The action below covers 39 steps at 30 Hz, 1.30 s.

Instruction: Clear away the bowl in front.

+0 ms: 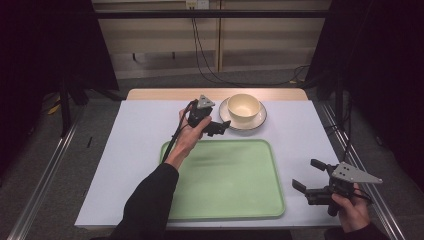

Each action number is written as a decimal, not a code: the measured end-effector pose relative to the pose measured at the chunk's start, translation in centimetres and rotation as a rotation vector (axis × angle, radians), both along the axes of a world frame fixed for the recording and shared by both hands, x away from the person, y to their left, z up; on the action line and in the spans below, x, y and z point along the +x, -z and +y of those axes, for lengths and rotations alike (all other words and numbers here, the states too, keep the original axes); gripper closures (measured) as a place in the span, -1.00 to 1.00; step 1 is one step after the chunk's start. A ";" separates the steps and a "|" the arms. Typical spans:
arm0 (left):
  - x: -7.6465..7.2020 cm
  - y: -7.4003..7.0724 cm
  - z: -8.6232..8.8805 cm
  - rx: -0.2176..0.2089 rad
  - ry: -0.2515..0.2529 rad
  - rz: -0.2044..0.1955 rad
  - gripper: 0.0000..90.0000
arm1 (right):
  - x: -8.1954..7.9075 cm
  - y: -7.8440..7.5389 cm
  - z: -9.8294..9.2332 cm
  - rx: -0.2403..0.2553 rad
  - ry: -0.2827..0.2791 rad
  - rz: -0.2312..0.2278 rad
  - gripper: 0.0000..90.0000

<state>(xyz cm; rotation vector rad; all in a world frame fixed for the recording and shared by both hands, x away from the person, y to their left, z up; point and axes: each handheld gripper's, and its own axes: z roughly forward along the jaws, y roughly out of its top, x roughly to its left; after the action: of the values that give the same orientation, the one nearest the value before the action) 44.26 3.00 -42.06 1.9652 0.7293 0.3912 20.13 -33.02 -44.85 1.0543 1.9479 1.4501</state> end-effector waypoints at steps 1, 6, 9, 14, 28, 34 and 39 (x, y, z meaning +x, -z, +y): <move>0.3 0.0 -0.2 -0.004 0.000 0.009 -0.87 | 0.0 0.0 0.0 0.000 -0.005 -0.001 -1.00; 1.2 -0.3 -1.6 0.013 -0.001 -0.006 -0.79 | 0.0 0.0 0.0 0.000 -0.006 -0.003 -1.00; 2.0 -0.5 -2.3 0.014 0.005 -0.011 -0.79 | 0.0 0.0 0.0 -0.002 -0.010 -0.003 -1.00; 2.9 -0.5 -3.2 0.020 -0.008 0.008 -0.79 | 0.0 0.0 -0.1 0.002 -0.008 -0.009 -1.00; 6.2 1.1 -5.3 0.068 -0.098 0.079 -0.72 | -0.1 -0.1 -0.2 0.012 -0.008 -0.015 -0.99; 6.6 1.6 -5.9 0.072 -0.119 0.111 -0.51 | -0.2 -0.1 -0.3 0.016 -0.006 -0.020 -0.99; 7.1 2.1 -6.0 0.070 -0.146 0.159 -0.34 | -0.2 -0.2 -0.3 0.019 -0.002 -0.020 -0.99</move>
<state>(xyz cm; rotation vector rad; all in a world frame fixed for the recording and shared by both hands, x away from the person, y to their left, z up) 51.35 -2.97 -44.18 2.0313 0.9760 0.3547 19.89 -33.37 -44.69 1.0428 1.9250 1.4774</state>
